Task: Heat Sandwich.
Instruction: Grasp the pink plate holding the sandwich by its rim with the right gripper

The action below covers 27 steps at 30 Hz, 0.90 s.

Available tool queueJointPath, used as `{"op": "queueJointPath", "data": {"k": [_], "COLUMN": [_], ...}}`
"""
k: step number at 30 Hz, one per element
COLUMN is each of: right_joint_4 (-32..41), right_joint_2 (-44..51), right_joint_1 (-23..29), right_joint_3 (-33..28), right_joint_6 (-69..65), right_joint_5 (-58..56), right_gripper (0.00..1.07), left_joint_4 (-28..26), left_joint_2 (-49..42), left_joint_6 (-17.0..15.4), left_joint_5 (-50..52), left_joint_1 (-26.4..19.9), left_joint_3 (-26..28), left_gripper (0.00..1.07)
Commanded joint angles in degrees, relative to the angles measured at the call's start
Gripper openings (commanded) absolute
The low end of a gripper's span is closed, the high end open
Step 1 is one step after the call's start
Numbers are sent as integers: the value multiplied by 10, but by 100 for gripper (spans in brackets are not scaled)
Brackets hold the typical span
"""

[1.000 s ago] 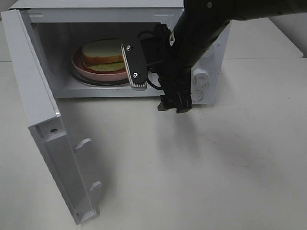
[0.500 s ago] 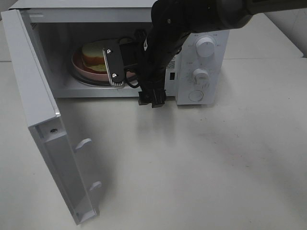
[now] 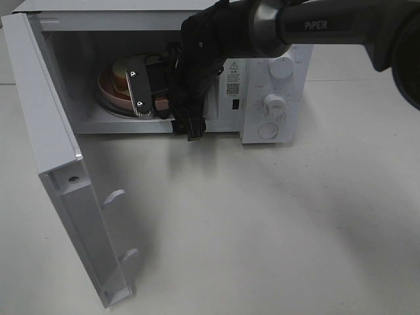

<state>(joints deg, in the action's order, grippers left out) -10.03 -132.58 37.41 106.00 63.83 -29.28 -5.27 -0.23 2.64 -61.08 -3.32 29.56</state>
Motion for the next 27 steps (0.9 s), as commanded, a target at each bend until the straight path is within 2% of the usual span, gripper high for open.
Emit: {"op": "queueJointPath", "data": {"k": [1, 9, 27], "right_joint_4": [-5, -16, 2], "right_joint_2": [-12, -62, -94], "right_joint_1": [2, 2, 2], "right_joint_3": [23, 92, 105], "right_joint_6": [-5, -7, -9], "right_joint_5": [-4, -6, -4], "right_gripper": [87, 86, 83], "left_joint_4": [1, 1, 1], "left_joint_2": [-4, -4, -4], "left_joint_6": [-2, -2, -2], "left_joint_5": [0, 0, 0], "left_joint_1": [3, 3, 3], "left_joint_3": [-1, -1, -1], "left_gripper": [100, 100, 100]}}
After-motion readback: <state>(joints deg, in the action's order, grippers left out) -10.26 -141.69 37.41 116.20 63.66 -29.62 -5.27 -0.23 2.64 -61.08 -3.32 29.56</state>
